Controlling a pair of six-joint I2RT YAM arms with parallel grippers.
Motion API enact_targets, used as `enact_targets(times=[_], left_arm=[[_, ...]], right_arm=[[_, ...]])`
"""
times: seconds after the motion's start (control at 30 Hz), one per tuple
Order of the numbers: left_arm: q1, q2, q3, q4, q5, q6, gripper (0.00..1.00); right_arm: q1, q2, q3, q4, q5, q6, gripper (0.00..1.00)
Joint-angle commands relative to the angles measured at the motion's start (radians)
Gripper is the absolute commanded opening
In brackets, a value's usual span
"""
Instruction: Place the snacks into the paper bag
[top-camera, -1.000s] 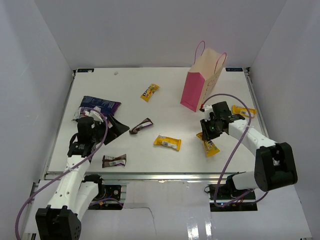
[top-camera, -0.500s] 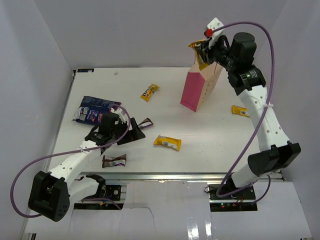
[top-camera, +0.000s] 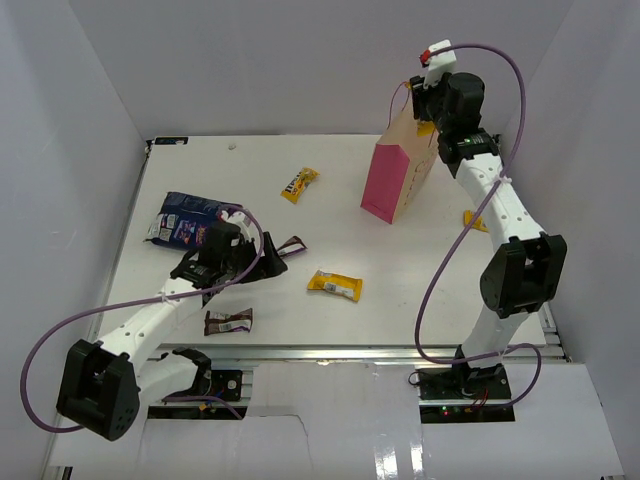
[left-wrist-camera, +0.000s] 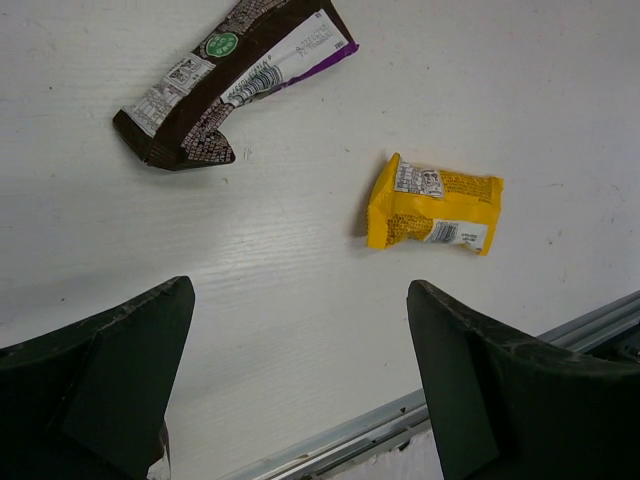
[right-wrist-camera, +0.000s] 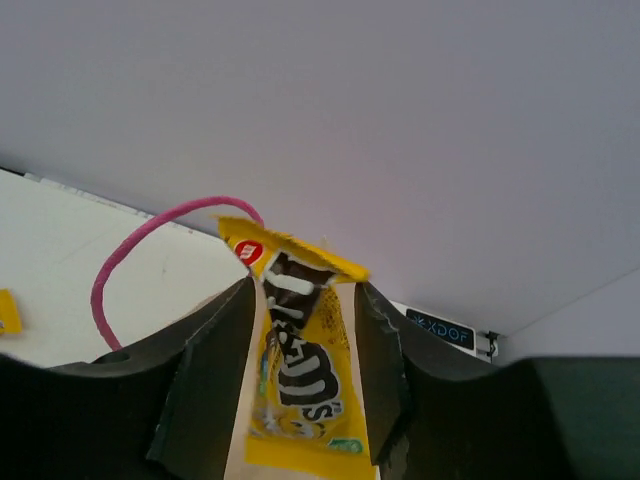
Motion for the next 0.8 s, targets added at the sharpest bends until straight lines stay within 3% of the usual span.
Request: enact_targets(times=[0.0, 0.07, 0.27, 0.33, 0.37, 0.4, 0.5, 0.67, 0.77], left_arm=[[-0.007, 0.010, 0.054, -0.002, -0.038, 0.049, 0.98], [-0.009, 0.039, 0.087, -0.005, -0.057, 0.077, 0.98], [-0.015, 0.169, 0.206, -0.024, -0.096, 0.218, 0.96], [-0.024, 0.218, 0.240, -0.038, -0.097, 0.276, 0.93], [-0.041, 0.270, 0.272, -0.050, -0.101, 0.299, 0.90], [-0.050, 0.297, 0.289, -0.054, -0.114, 0.322, 0.88], [-0.099, 0.398, 0.347, -0.070, -0.181, 0.429, 0.85], [-0.142, 0.545, 0.421, -0.078, -0.297, 0.551, 0.82], [-0.153, 0.631, 0.467, -0.100, -0.364, 0.560, 0.70]], right_arm=[[-0.006, -0.070, -0.057, 0.160, 0.015, 0.011, 0.53], [-0.008, -0.084, -0.077, 0.160, -0.003, 0.009, 0.68], [-0.015, -0.159, -0.087, 0.078, -0.150, -0.005, 0.77], [-0.031, -0.202, -0.068, -0.080, -0.369, -0.107, 0.86], [-0.040, -0.220, -0.071, -0.134, -0.449, -0.152, 0.99], [-0.042, -0.260, -0.080, -0.186, -0.592, -0.198, 0.95], [-0.042, -0.335, -0.157, -0.367, -0.759, -0.356, 0.94], [-0.052, -0.450, -0.335, -0.496, -0.822, -0.450, 0.95], [-0.060, -0.516, -0.419, -0.515, -0.848, -0.442, 0.94]])
